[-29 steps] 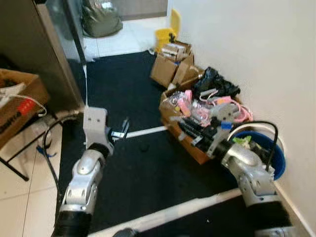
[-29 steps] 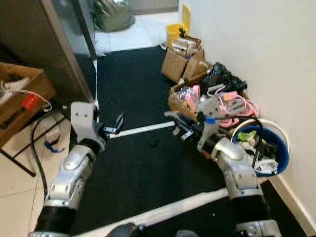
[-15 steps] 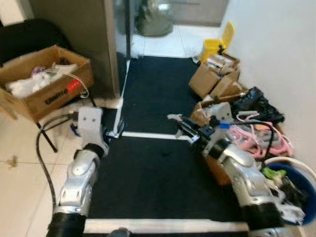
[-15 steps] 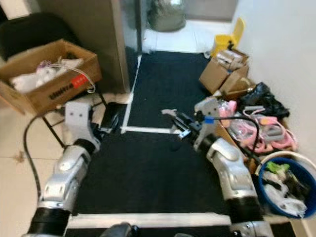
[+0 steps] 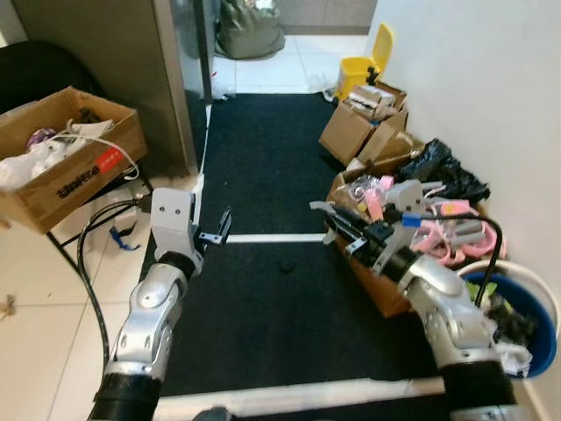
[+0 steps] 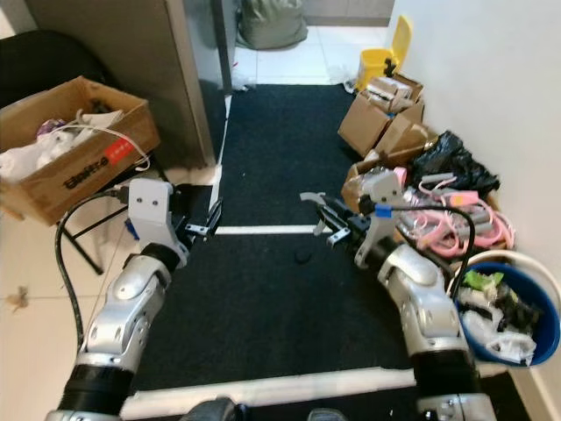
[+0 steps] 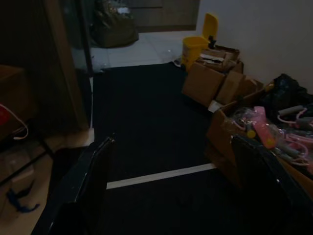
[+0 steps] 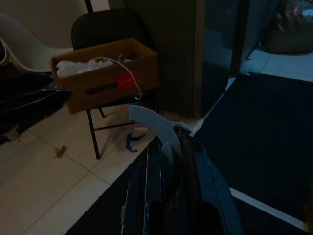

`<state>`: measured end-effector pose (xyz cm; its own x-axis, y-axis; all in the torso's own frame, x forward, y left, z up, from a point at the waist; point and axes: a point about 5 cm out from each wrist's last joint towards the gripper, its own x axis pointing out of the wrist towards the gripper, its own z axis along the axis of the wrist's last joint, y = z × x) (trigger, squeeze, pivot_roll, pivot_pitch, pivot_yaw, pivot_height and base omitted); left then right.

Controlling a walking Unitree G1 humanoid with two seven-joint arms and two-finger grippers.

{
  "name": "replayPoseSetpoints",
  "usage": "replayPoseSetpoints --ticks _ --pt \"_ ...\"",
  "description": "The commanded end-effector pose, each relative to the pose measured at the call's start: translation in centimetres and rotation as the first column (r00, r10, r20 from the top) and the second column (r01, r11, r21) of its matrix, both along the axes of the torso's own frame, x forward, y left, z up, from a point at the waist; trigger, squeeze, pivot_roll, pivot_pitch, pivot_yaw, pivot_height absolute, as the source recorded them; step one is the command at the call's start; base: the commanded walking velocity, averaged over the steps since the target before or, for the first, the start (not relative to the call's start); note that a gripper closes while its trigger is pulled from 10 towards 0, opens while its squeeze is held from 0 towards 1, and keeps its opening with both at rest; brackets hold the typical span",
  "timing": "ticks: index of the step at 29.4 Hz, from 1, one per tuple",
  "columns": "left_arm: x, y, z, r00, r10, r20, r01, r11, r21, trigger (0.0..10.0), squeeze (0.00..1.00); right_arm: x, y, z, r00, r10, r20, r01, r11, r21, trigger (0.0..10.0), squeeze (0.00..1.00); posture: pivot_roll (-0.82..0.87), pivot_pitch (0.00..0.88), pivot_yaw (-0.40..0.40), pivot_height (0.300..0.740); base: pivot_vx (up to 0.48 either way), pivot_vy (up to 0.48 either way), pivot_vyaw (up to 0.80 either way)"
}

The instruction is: Picking trash to rubbish bin

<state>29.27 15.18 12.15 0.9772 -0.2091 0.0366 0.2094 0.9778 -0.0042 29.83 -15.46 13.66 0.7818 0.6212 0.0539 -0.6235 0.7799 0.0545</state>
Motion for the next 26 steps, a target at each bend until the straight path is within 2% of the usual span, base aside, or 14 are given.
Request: replayPoseSetpoints --ticks 1,6,20,26 --pt "-0.05 -0.2 -0.25 1.0 -0.011 -0.014 0.011 1.0 0.004 10.0 0.0 -0.1 -0.28 -0.01 1.0 -0.003 -0.007 0.003 1.0 -0.006 10.0 0.0 -0.05 0.0 -0.031 0.74 0.289 0.0 0.0" --pt "-0.05 -0.22 -0.21 1.0 -0.014 -0.012 0.014 1.0 0.005 10.0 0.0 -0.12 -0.22 0.09 1.0 0.001 -0.001 -0.001 1.0 -0.017 10.0 0.0 -0.05 0.0 -0.031 0.74 0.289 0.0 0.0" --pt "-0.04 -0.28 -0.14 1.0 -0.019 -0.01 0.019 1.0 0.008 10.0 0.0 -0.17 -0.16 0.23 1.0 0.011 0.009 -0.011 1.0 -0.026 10.0 0.0 -0.05 0.0 -0.033 0.74 0.288 0.0 0.74" --pt "-0.05 -0.32 -0.16 1.0 -0.02 -0.01 0.021 1.0 0.009 10.0 0.0 -0.16 -0.22 0.2 1.0 0.006 0.006 -0.006 1.0 -0.022 10.0 0.0 -0.05 0.0 -0.034 0.74 0.292 0.0 0.07"
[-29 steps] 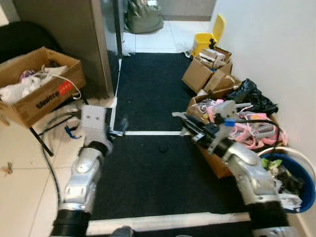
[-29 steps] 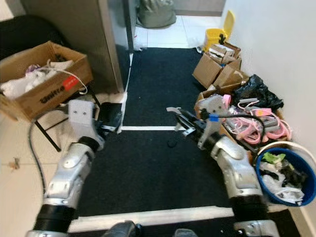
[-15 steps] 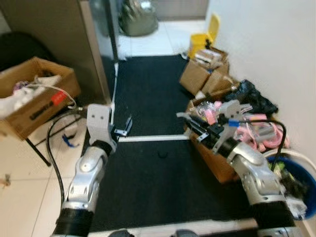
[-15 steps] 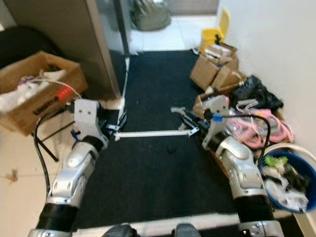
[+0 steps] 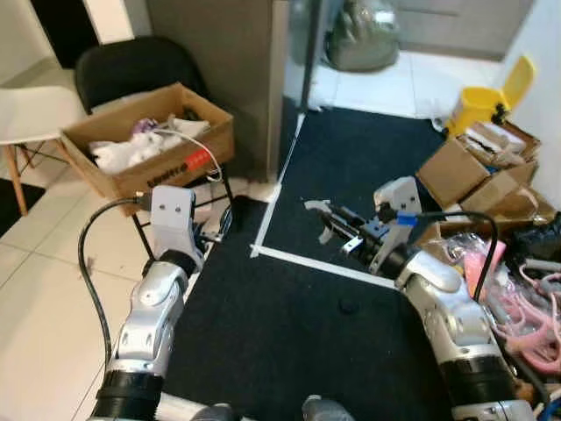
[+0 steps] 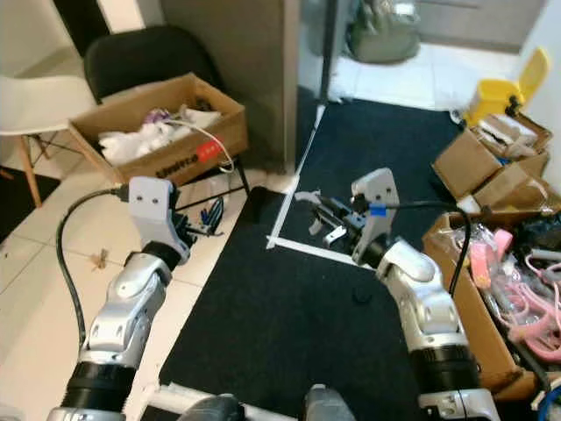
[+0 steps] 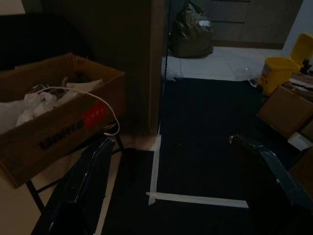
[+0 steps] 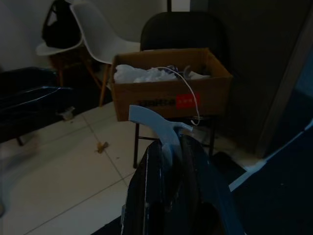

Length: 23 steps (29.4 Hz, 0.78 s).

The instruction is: Picking trash to rubbish bin

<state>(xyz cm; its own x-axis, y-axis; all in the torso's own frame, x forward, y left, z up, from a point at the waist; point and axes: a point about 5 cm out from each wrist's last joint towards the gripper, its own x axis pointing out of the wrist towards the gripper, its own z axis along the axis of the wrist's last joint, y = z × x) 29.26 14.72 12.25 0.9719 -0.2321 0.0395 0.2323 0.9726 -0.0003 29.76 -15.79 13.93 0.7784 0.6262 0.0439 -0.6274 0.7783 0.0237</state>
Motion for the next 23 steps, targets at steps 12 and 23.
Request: replayPoseSetpoints --ticks 12,23 --pt "-0.07 0.07 -0.32 1.0 -0.001 -0.013 0.002 1.0 0.008 10.0 0.0 -0.03 0.09 -0.25 1.0 -0.009 -0.023 0.009 1.0 0.017 10.0 0.0 -0.05 0.0 -0.035 0.74 0.294 0.0 0.0" --pt "-0.03 0.03 -0.34 1.0 -0.005 -0.012 0.005 1.0 0.01 10.0 0.0 0.05 0.13 -0.37 0.999 -0.013 -0.032 0.014 1.0 0.014 10.0 0.0 -0.05 0.0 -0.036 0.74 0.303 0.0 0.0"
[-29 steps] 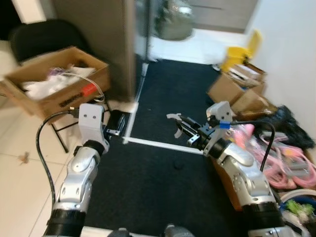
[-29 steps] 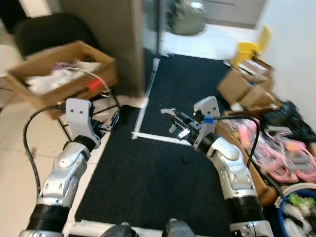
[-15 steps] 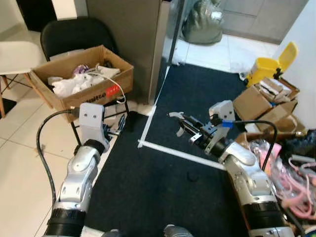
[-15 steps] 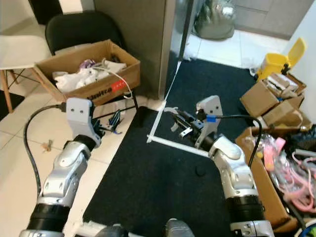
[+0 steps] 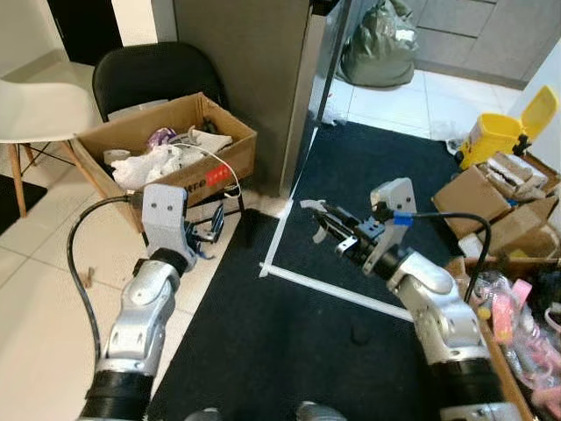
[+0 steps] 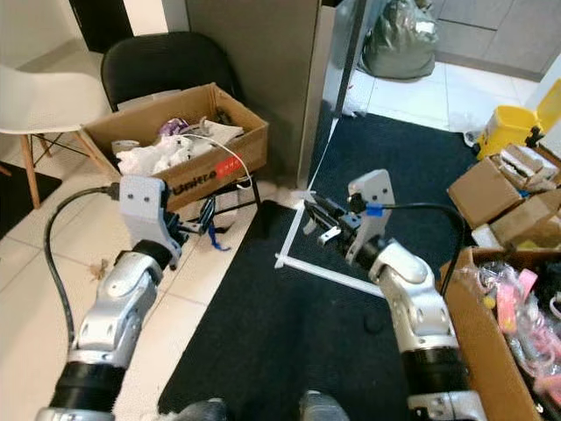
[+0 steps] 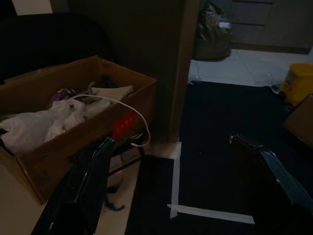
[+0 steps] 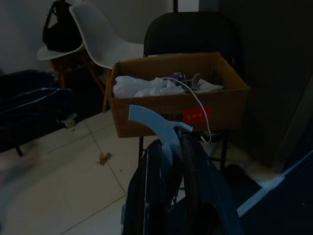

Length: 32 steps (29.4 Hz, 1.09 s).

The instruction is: Picking trash to rubbish bin

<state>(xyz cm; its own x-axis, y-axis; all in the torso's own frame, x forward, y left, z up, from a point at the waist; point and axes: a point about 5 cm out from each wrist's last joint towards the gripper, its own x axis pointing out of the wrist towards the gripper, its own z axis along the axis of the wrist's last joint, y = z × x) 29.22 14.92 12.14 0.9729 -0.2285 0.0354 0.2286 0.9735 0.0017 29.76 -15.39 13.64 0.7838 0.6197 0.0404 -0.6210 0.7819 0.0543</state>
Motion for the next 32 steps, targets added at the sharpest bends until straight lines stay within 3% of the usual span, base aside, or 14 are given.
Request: replayPoseSetpoints --ticks 1,32 --pt "0.01 -0.19 -0.23 1.0 -0.01 -0.009 0.01 1.0 0.007 10.0 0.0 0.06 -0.26 -0.08 1.0 -0.006 -0.01 0.006 1.0 -0.008 10.0 0.0 -0.05 0.0 -0.036 0.74 0.319 0.0 0.0" --pt "-0.01 -0.25 -0.05 1.0 -0.025 -0.004 0.025 1.0 0.005 10.0 0.0 0.04 -0.31 0.11 1.0 -0.007 -0.006 0.007 1.0 -0.009 10.0 0.0 -0.05 0.0 -0.036 0.74 0.454 0.0 0.0"
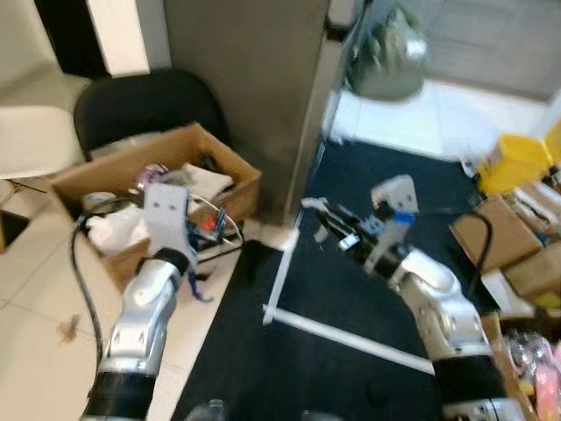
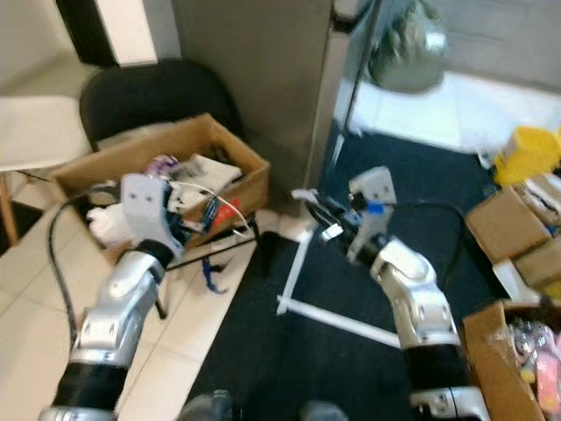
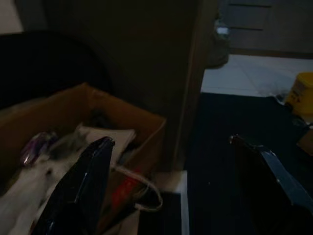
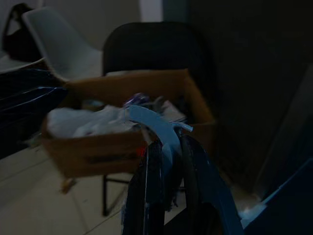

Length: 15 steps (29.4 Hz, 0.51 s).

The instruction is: Picking trash to rubbish bin

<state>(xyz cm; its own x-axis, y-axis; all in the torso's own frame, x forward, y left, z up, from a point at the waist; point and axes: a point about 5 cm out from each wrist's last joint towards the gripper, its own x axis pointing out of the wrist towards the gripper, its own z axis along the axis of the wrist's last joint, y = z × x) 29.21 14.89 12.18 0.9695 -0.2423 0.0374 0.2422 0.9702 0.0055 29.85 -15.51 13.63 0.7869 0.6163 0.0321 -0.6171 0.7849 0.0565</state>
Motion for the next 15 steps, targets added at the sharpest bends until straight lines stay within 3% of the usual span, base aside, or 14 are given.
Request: replayPoseSetpoints --ticks 1,13,15 --pt "-0.01 -0.22 -0.09 1.0 -0.011 -0.006 0.011 1.0 0.002 10.0 0.0 -0.05 -0.19 0.13 1.0 -0.002 0.002 0.002 1.0 -0.005 10.0 0.0 -0.05 0.0 -0.038 0.74 0.48 0.0 0.0" --pt "-0.04 -0.27 -0.11 1.0 -0.011 -0.006 0.011 1.0 0.0 10.0 0.0 -0.05 -0.2 0.13 1.0 0.004 0.008 -0.004 1.0 -0.028 10.0 0.0 -0.05 0.0 -0.039 0.74 0.48 0.0 0.0" --pt "-0.03 -0.26 -0.12 1.0 -0.011 -0.006 0.011 1.0 0.0 10.0 0.0 -0.05 -0.18 0.11 1.0 0.009 0.007 -0.009 0.999 -0.032 10.0 0.0 -0.05 0.0 -0.039 0.74 0.48 0.0 0.66"
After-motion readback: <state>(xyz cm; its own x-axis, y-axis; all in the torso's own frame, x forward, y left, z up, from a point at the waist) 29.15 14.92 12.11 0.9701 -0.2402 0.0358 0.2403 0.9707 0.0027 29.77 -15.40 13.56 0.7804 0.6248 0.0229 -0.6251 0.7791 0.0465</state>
